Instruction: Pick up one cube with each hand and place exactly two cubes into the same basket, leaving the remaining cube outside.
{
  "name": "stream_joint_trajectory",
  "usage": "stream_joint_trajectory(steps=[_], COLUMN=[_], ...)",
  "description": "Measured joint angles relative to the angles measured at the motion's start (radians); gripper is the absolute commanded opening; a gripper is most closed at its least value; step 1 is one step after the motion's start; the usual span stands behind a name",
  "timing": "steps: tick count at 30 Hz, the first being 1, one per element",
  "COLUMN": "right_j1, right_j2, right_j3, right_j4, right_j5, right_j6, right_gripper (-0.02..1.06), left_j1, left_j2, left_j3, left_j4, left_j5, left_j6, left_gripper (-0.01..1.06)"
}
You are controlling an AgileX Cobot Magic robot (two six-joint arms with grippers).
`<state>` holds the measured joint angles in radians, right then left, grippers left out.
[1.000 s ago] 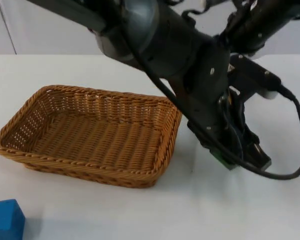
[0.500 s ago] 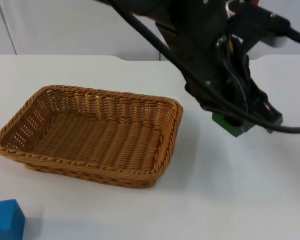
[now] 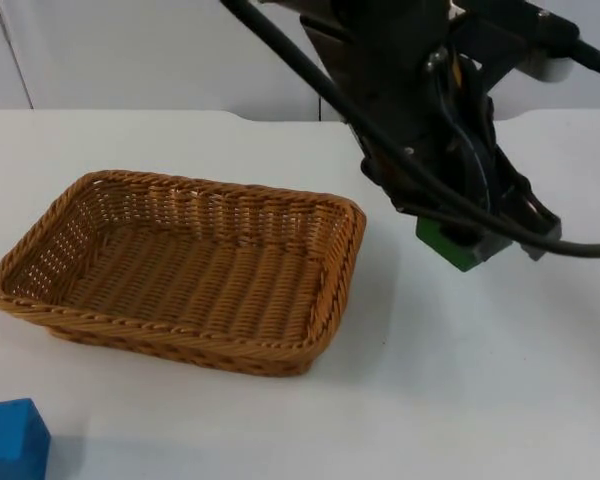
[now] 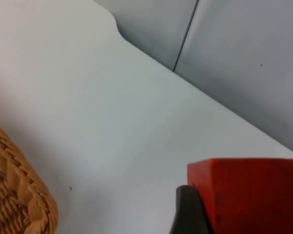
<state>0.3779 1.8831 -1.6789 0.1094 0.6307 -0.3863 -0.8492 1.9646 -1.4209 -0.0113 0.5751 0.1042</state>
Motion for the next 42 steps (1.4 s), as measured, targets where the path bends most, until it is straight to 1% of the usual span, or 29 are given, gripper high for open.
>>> stream_joint_trajectory(steps=[4, 8, 9, 13, 19, 21, 24, 30, 32, 34, 36, 38, 42], right_j1=[0.000, 0.000, 0.000, 0.000, 0.000, 0.000, 0.000, 0.019, 0.045, 0.071, 0.088, 0.099, 0.107], right_j2=[0.000, 0.000, 0.000, 0.000, 0.000, 0.000, 0.000, 0.000, 0.000, 0.000, 0.000, 0.000, 0.000], right_j3=[0.000, 0.000, 0.000, 0.000, 0.000, 0.000, 0.000, 0.000, 0.000, 0.000, 0.000, 0.000, 0.000], right_j4=[0.000, 0.000, 0.000, 0.000, 0.002, 0.002, 0.030, 0.046, 0.046, 0.048, 0.048, 0.048, 0.079], right_j5=[0.025, 0.037, 0.037, 0.061, 0.087, 0.089, 0.104, 0.110, 0.114, 0.116, 0.119, 0.121, 0.127], right_j6=[0.002, 0.015, 0.015, 0.030, 0.031, 0.031, 0.031, 0.005, -0.011, -0.017, -0.018, -0.021, -0.021], right_gripper=[0.00, 0.00, 0.00, 0.00, 0.00, 0.00, 0.00, 0.00, 0.00, 0.00, 0.00, 0.00, 0.00], left_j1=[0.000, 0.000, 0.000, 0.000, 0.000, 0.000, 0.000, 0.012, 0.040, 0.087, 0.103, 0.138, 0.195], left_j2=[-0.007, -0.050, -0.050, -0.110, -0.169, -0.182, -0.201, -0.218, -0.220, -0.224, -0.231, -0.246, -0.292], left_j3=[0.007, 0.073, 0.073, 0.173, 0.273, 0.295, 0.316, 0.326, 0.326, 0.326, 0.326, 0.331, 0.379], left_j4=[0.000, 0.017, 0.017, 0.095, 0.219, 0.241, 0.266, 0.272, 0.269, 0.265, 0.265, 0.265, 0.265], left_j5=[0.012, -0.003, -0.003, -0.043, -0.047, -0.047, -0.047, -0.047, -0.047, -0.042, -0.038, -0.033, -0.060], left_j6=[0.000, -0.007, -0.007, -0.071, -0.170, -0.188, -0.206, -0.213, -0.213, -0.215, -0.215, -0.215, -0.215], left_gripper=[0.00, 0.00, 0.00, 0.00, 0.00, 0.00, 0.00, 0.00, 0.00, 0.00, 0.00, 0.00, 0.00])
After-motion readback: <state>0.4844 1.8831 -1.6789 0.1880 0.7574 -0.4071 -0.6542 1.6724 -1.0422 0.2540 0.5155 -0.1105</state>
